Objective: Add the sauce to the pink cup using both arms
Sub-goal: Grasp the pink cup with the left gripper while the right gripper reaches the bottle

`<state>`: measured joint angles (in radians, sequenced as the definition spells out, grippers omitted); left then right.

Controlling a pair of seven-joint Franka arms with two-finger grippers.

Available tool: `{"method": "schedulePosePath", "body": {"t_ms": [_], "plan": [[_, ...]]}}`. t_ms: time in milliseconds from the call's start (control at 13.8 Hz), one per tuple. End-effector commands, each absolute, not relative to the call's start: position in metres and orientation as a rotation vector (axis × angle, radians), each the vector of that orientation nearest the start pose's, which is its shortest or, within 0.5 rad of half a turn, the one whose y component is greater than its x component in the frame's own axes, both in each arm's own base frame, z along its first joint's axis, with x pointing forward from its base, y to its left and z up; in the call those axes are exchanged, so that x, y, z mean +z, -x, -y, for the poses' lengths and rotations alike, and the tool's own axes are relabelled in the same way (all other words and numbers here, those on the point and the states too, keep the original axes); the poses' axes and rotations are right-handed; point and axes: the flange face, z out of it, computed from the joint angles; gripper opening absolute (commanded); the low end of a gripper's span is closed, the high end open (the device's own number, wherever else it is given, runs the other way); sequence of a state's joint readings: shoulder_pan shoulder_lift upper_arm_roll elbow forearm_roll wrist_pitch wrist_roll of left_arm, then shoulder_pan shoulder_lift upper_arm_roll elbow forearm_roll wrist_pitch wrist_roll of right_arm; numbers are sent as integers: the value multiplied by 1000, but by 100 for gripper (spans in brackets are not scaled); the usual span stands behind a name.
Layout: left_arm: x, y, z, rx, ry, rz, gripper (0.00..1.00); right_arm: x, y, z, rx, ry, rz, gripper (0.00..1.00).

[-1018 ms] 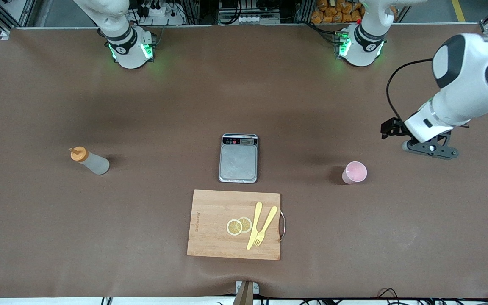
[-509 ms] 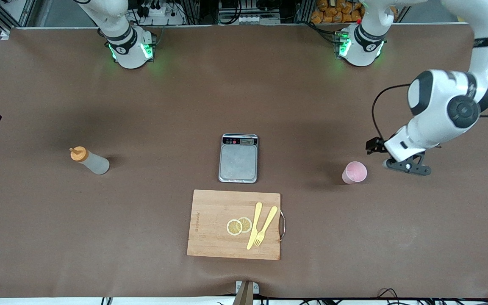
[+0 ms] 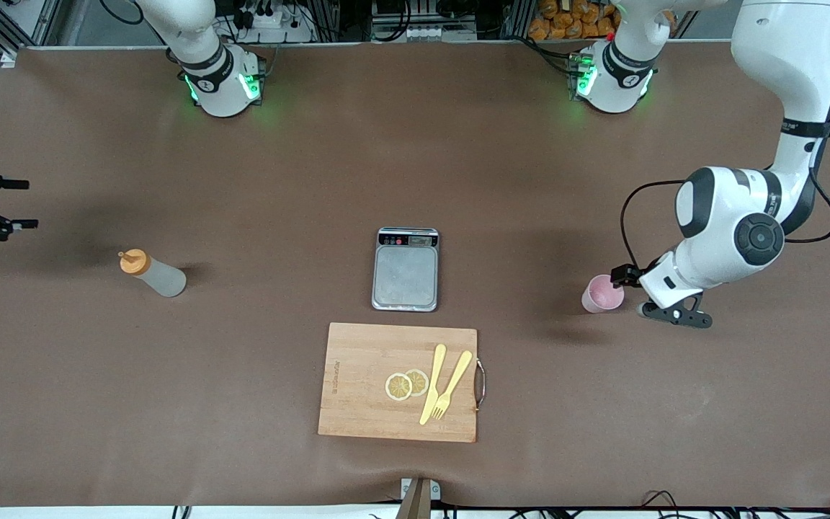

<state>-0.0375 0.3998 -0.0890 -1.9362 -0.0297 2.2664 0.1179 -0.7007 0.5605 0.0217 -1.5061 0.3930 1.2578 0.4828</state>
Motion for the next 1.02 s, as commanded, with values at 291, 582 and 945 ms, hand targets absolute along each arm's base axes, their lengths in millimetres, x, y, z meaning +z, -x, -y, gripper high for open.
{"method": "schedulePosePath", "body": {"t_ms": [291, 582, 945], "plan": [[223, -618, 84, 120, 3171, -394, 100, 215, -501, 352, 1059, 1733, -1430, 100], [212, -617, 77, 143, 3107, -518, 0, 173, -506, 342, 1075, 1614, -1414, 100], [213, -616, 80, 142, 3105, -530, 0, 123, -509, 324, 1092, 1467, -1383, 100]]}}
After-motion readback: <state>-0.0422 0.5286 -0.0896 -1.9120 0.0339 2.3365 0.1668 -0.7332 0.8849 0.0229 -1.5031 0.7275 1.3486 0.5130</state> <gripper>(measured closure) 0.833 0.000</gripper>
